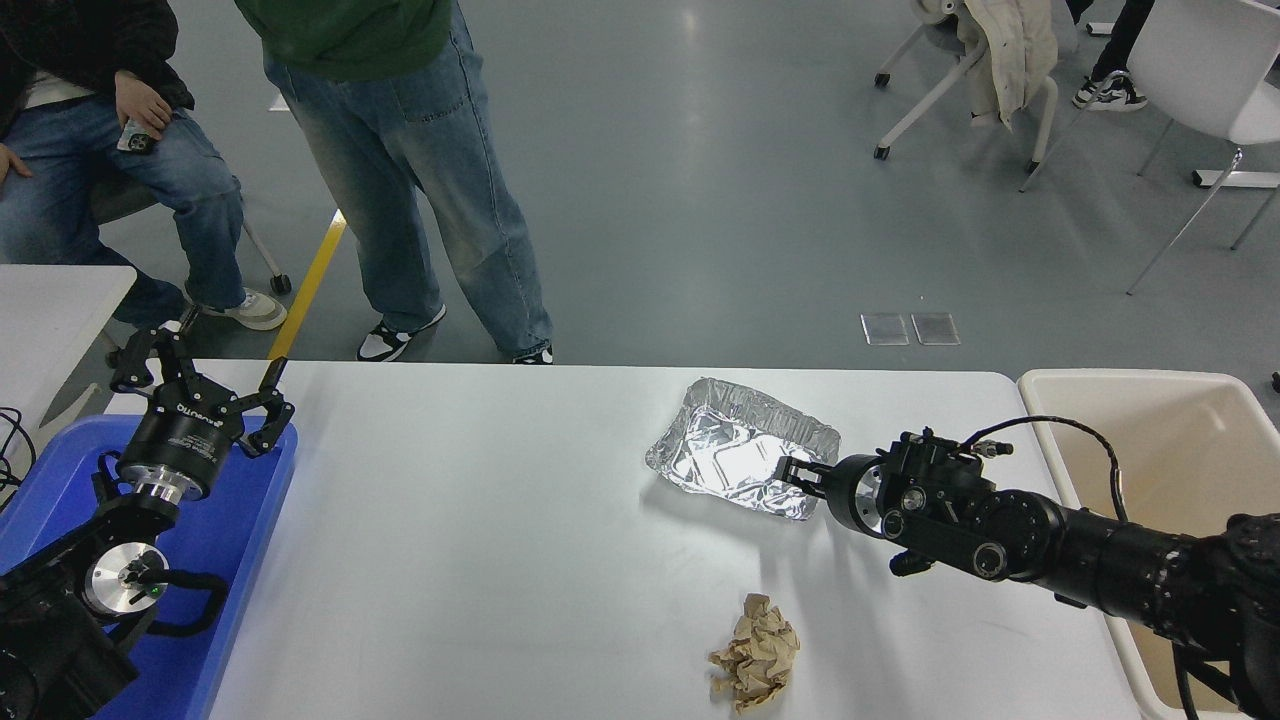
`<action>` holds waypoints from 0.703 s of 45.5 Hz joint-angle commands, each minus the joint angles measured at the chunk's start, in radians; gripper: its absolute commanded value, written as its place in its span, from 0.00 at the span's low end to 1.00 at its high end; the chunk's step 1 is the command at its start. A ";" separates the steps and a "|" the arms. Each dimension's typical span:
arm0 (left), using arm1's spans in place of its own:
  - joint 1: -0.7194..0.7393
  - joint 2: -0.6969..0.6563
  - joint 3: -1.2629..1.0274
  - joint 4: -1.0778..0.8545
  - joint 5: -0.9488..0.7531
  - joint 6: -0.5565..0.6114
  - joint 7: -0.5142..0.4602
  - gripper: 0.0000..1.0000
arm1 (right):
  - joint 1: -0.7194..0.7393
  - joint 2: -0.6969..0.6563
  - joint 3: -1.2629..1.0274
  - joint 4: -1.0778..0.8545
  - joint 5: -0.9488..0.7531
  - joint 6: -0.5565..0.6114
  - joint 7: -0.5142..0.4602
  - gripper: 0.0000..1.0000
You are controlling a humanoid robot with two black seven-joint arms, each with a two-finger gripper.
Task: Clean the table surface
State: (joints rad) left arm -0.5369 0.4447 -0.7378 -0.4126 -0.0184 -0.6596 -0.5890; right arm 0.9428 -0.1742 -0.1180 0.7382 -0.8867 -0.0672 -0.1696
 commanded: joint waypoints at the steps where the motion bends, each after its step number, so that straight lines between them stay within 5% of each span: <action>1: 0.000 0.000 0.000 0.000 0.000 0.000 0.000 1.00 | 0.002 0.002 -0.002 -0.003 0.000 0.006 0.035 0.00; 24: 0.000 0.000 0.000 0.000 0.000 0.000 0.000 1.00 | 0.028 -0.062 -0.006 0.020 0.002 0.036 0.073 0.00; 32: 0.000 -0.001 0.000 0.000 0.000 0.000 0.000 1.00 | 0.076 -0.215 0.008 0.180 0.002 0.075 0.075 0.00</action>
State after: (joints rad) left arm -0.5370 0.4447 -0.7378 -0.4126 -0.0184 -0.6597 -0.5891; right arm 0.9733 -0.2451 -0.1224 0.7738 -0.8854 -0.0299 -0.1009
